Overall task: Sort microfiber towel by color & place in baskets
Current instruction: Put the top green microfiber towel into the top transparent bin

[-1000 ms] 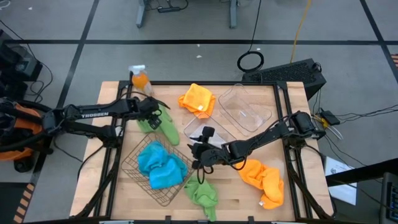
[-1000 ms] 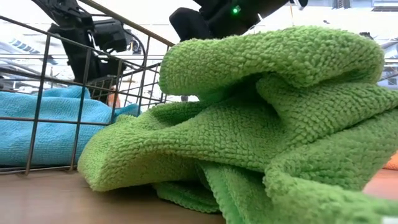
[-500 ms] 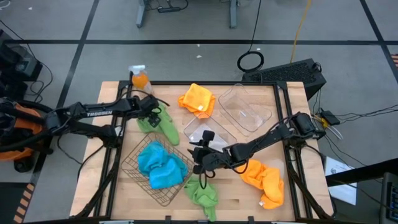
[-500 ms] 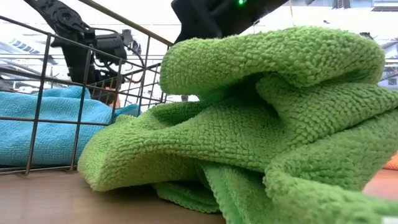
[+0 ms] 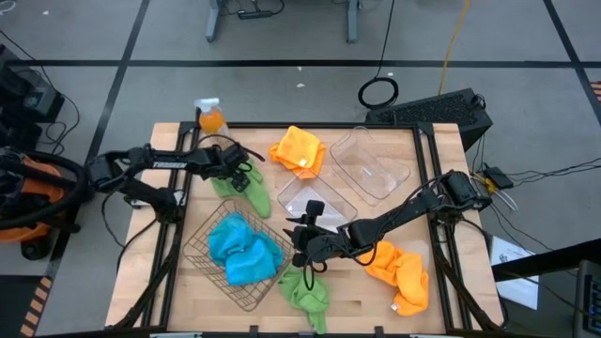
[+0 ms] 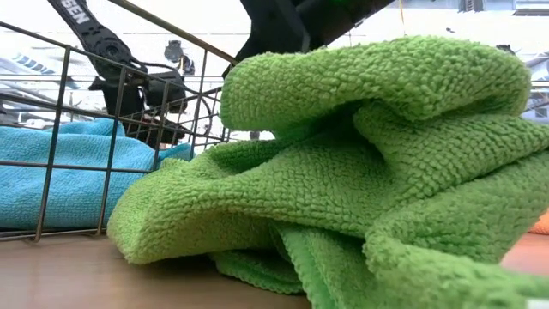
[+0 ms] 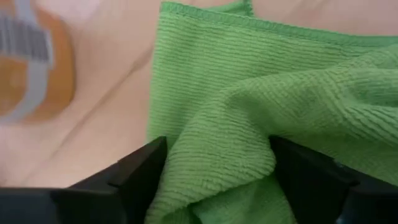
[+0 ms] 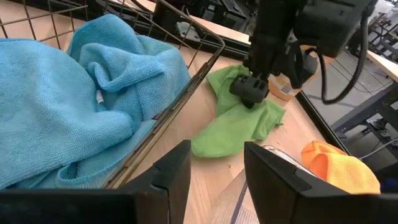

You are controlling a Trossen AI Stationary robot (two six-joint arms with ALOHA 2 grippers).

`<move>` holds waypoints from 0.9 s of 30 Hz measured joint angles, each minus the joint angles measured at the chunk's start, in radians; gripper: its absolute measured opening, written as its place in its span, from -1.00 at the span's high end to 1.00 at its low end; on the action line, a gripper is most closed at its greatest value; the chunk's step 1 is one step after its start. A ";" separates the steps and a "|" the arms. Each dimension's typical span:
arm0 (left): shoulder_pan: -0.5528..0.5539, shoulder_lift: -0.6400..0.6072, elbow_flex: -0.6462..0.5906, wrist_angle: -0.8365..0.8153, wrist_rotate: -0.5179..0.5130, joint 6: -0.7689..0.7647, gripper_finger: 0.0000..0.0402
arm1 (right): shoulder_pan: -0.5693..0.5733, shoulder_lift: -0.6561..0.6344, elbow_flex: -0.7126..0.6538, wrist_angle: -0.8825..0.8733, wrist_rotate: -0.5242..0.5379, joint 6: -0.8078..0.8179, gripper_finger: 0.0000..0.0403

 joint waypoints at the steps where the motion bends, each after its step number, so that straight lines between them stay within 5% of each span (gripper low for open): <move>1: 0.000 0.010 0.001 0.014 0.003 0.005 -0.35 | 0.000 0.000 0.000 0.000 0.000 0.000 0.31; 13: 0.000 -0.185 0.060 0.000 0.011 0.120 0.92 | 0.000 0.000 0.000 0.000 0.000 -0.019 0.31; 27: -0.189 -0.620 0.222 -0.070 0.089 0.120 0.90 | -0.006 0.000 0.000 0.165 0.057 -0.040 0.31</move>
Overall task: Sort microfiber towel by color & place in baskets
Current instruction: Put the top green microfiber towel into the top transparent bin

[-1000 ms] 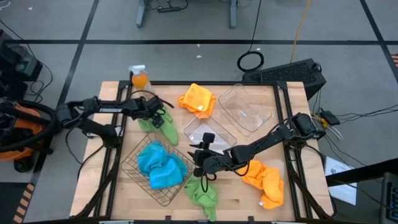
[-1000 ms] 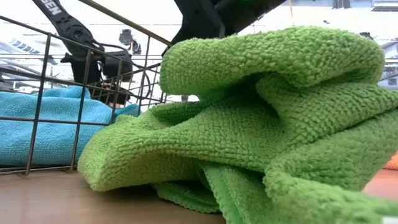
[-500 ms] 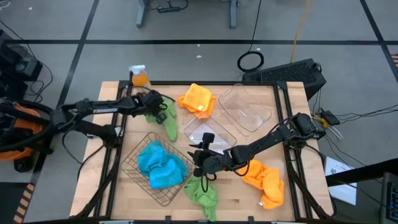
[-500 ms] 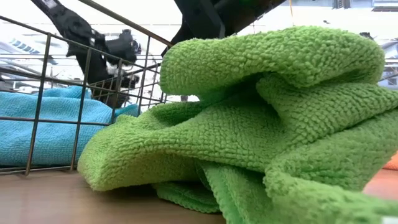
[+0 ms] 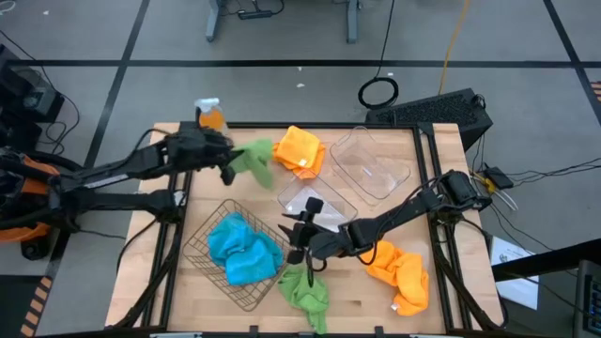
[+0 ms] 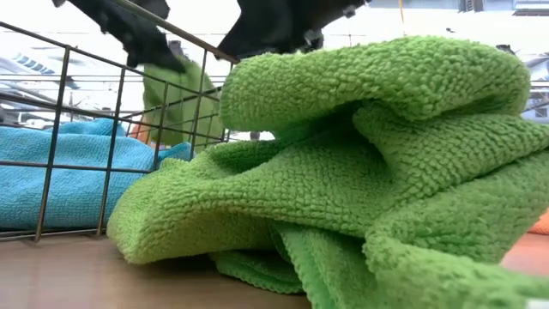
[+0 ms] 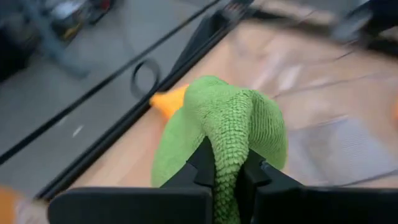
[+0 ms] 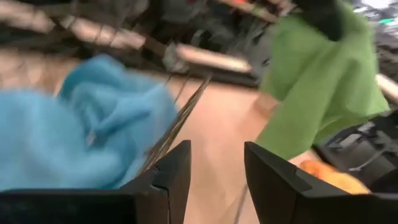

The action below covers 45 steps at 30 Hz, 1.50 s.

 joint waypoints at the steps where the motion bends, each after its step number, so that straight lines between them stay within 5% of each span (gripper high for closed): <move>1: -0.023 -0.022 0.001 0.009 0.003 0.000 0.90 | -0.002 0.000 0.000 0.036 0.020 -0.011 0.30; 8: -0.166 -0.087 0.002 0.073 0.005 -0.008 0.90 | -0.009 0.000 0.000 0.267 0.024 -0.142 0.16; 19: -0.342 -0.028 0.002 0.259 0.004 0.002 0.91 | -0.069 -0.001 0.000 0.450 0.001 -0.342 -0.43; 25: -0.425 0.033 0.002 0.324 0.004 0.027 0.91 | -0.102 -0.001 0.000 0.429 0.182 -0.413 -0.64; 32: -0.504 0.089 0.002 0.378 0.004 0.078 0.91 | -0.100 0.000 0.000 0.408 0.260 -0.440 -0.70; 45: -0.548 0.119 0.002 0.497 0.079 0.157 0.91 | -0.097 0.000 0.000 0.411 -0.213 -0.369 -0.66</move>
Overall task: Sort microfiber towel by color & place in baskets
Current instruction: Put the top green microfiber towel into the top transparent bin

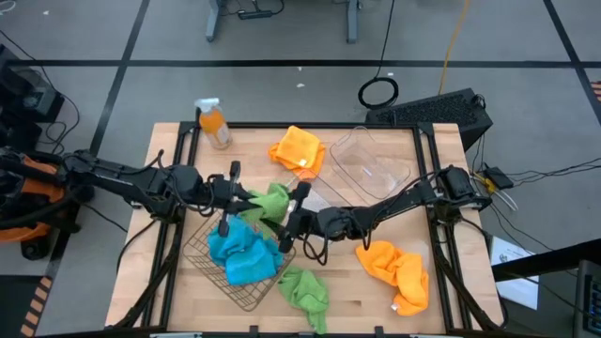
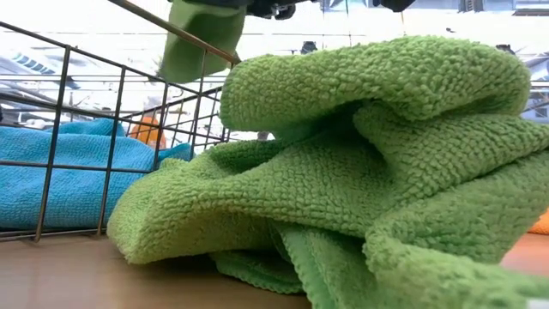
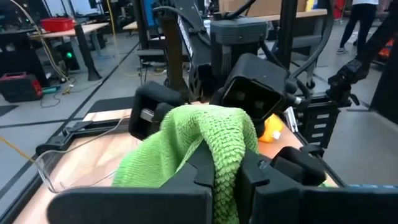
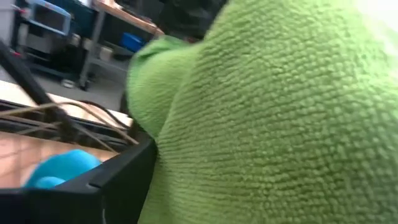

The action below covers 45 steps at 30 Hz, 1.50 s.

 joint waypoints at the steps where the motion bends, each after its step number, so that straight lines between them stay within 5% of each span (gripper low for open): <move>1: 0.000 0.000 0.000 -0.001 0.000 0.001 0.91 | 0.003 0.000 0.000 0.000 -0.003 0.005 -0.63; 6: 0.001 0.000 0.000 -0.016 -0.005 0.025 0.86 | 0.022 0.000 0.000 -0.005 -0.003 -0.011 -0.35; 20: 0.028 0.021 0.000 -0.131 -0.069 0.015 0.81 | 0.066 -0.002 0.000 -0.001 0.005 -0.075 0.94; 33: 0.022 0.062 0.001 -0.158 -0.051 -0.080 0.66 | 0.080 -0.003 0.000 -0.011 -0.007 -0.064 0.97; 45: 0.022 -0.141 0.026 -0.254 -0.069 -0.090 0.49 | 0.125 -0.028 0.001 -0.142 -0.002 -0.026 0.97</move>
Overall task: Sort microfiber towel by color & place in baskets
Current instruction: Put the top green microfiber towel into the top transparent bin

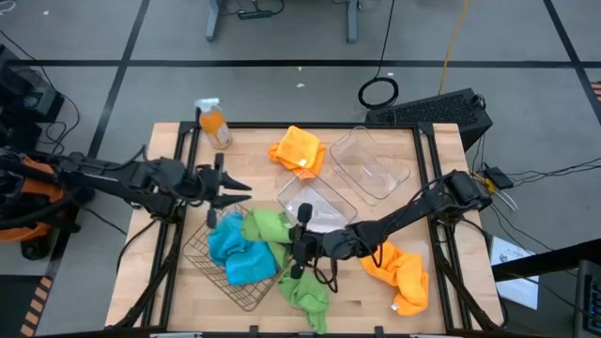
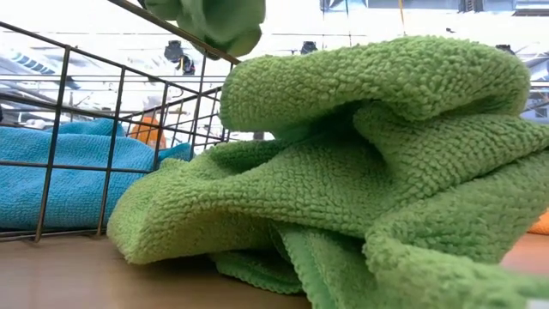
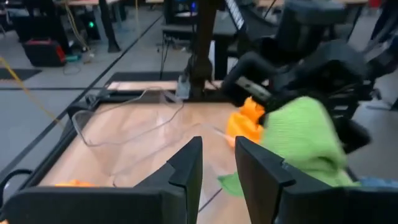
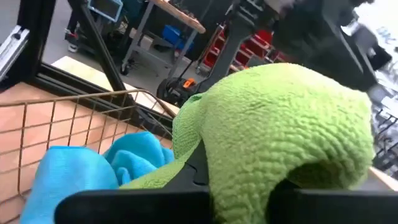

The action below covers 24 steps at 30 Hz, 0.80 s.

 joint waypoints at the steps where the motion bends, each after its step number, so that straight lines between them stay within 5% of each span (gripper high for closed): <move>1: -0.001 -0.013 0.000 -0.002 0.007 -0.001 0.49 | -0.001 -0.010 0.000 -0.018 0.003 0.016 0.97; 10: -0.122 -0.006 -0.041 0.108 0.091 0.039 0.49 | -0.010 -0.062 0.000 -0.034 0.100 0.063 0.97; 14: -0.186 0.050 -0.088 0.277 -0.007 0.109 0.49 | -0.030 -0.062 0.000 -0.033 0.074 0.068 0.97; 18: -0.231 0.096 -0.092 0.277 -0.168 0.185 0.47 | -0.043 -0.062 0.000 -0.064 0.074 0.113 0.97; 24: -0.255 0.203 -0.092 0.280 -0.303 0.208 0.13 | -0.044 -0.062 0.000 -0.056 0.077 0.112 0.97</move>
